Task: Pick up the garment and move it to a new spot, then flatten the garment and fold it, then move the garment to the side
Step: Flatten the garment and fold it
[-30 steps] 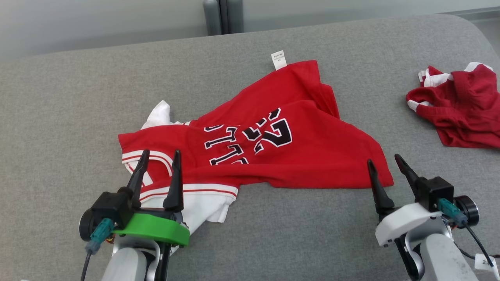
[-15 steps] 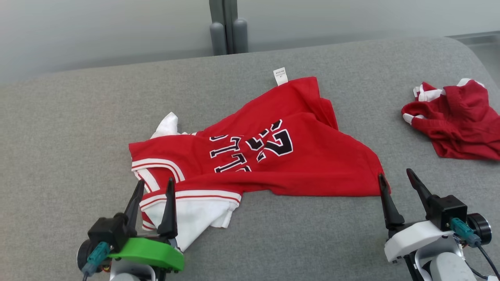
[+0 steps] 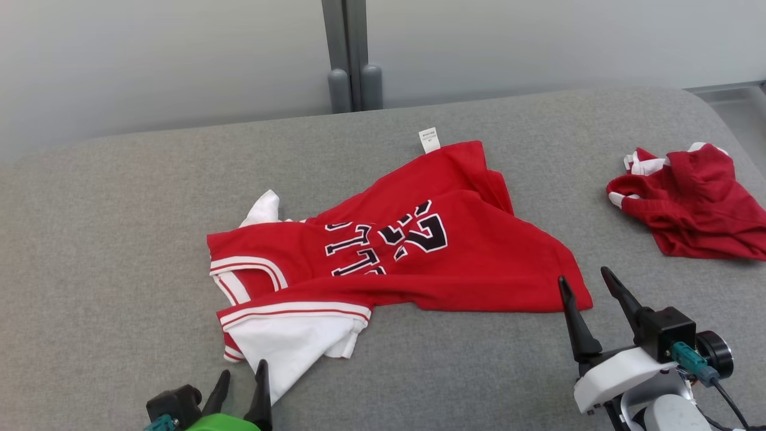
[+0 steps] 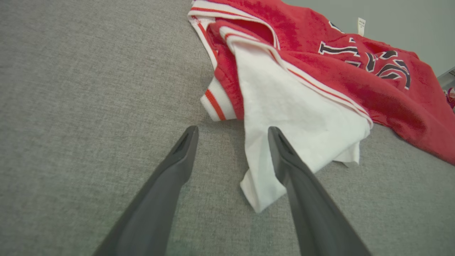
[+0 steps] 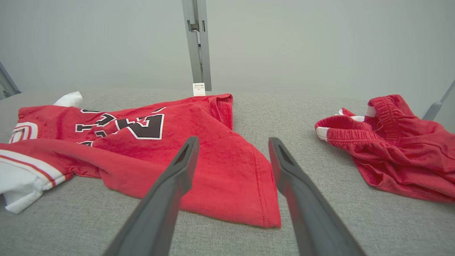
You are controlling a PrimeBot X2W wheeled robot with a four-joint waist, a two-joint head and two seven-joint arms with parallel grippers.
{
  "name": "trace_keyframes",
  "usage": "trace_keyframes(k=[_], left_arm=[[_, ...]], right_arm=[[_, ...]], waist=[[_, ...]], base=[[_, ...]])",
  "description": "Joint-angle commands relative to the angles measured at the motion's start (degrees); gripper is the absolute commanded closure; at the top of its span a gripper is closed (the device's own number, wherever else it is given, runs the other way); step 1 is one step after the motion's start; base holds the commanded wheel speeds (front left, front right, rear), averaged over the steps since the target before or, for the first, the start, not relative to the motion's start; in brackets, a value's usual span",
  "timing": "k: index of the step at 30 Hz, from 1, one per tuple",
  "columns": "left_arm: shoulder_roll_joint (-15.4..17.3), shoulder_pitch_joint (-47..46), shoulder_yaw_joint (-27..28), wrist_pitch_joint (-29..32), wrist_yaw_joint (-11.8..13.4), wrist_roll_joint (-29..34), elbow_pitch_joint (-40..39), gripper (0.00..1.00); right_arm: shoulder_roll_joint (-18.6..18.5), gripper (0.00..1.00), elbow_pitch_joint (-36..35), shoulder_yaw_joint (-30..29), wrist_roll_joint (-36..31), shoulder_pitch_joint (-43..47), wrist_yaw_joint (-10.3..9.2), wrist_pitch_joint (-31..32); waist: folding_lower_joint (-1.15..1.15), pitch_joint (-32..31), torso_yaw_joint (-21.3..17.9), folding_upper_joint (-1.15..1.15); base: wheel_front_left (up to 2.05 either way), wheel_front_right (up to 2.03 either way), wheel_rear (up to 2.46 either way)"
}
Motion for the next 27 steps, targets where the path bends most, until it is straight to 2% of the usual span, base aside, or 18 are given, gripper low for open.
trace_keyframes(k=[1,5,9,10,12,13,21,25,26,27], left_arm=[[0.2,-1.5,-0.1,0.3,-0.3,-1.8,0.5,0.00],[0.2,-3.8,-1.4,1.3,-0.4,-8.8,1.5,0.00],[1.0,-6.7,-2.5,1.6,-0.4,-12.3,2.9,0.00],[1.3,-7.5,-2.8,1.5,-0.5,-12.8,3.4,0.26],[1.7,-9.5,-3.1,1.1,-0.5,-13.7,4.3,0.89],[2.3,-10.8,-3.4,0.7,-0.5,-13.9,4.8,1.00],[7.0,-21.6,-6.9,-2.5,-0.4,-10.7,10.6,1.00],[7.8,-24.8,-9.3,-3.1,-0.4,-10.1,14.0,1.00],[7.8,-25.2,-9.7,-3.2,-0.4,-10.2,14.6,0.90],[7.7,-25.4,-10.0,-3.4,-0.4,-10.7,15.1,0.56]], right_arm=[[-0.2,0.00,-0.2,0.0,-0.4,0.5,-0.07,-0.2],[-0.2,0.00,-0.5,0.0,-0.8,-0.2,-0.07,-0.2],[-0.2,0.00,-0.6,0.1,-1.1,-1.0,-0.07,-0.2],[-0.2,0.00,-0.7,0.1,-1.1,-1.2,-0.08,-0.2],[-0.2,0.00,-0.9,0.2,-1.2,-1.7,-0.07,-0.2],[-0.2,0.00,-1.0,0.2,-1.2,-1.8,-0.08,-0.2],[-0.2,0.00,-1.4,-0.1,-1.4,-4.3,-0.08,-0.2],[-0.2,0.00,-1.0,0.1,-1.2,-5.4,-0.08,-0.2],[-0.2,0.00,-0.9,0.1,-1.2,-5.5,-0.07,-0.2],[-0.2,0.00,-0.8,0.0,-1.0,-5.6,-0.07,-0.2]], waist=[[0.00,0.2,-0.3,0.00],[0.00,1.0,-1.0,0.00],[0.00,2.1,-1.7,0.00],[0.00,2.4,-1.9,0.00],[0.00,3.2,-2.3,0.00],[0.00,3.7,-2.5,0.00],[0.00,7.3,-3.6,0.00],[0.00,8.1,-4.0,0.00],[0.00,8.2,-4.0,0.00],[0.00,8.2,-4.0,0.00]], base=[[0.00,0.00,0.00],[0.00,0.00,0.00],[0.00,0.00,0.00],[0.00,0.00,0.00],[0.00,0.00,0.00],[0.00,0.00,0.00],[0.00,0.00,0.00],[0.00,0.00,0.00],[0.00,0.00,0.00],[0.00,0.00,0.00]])
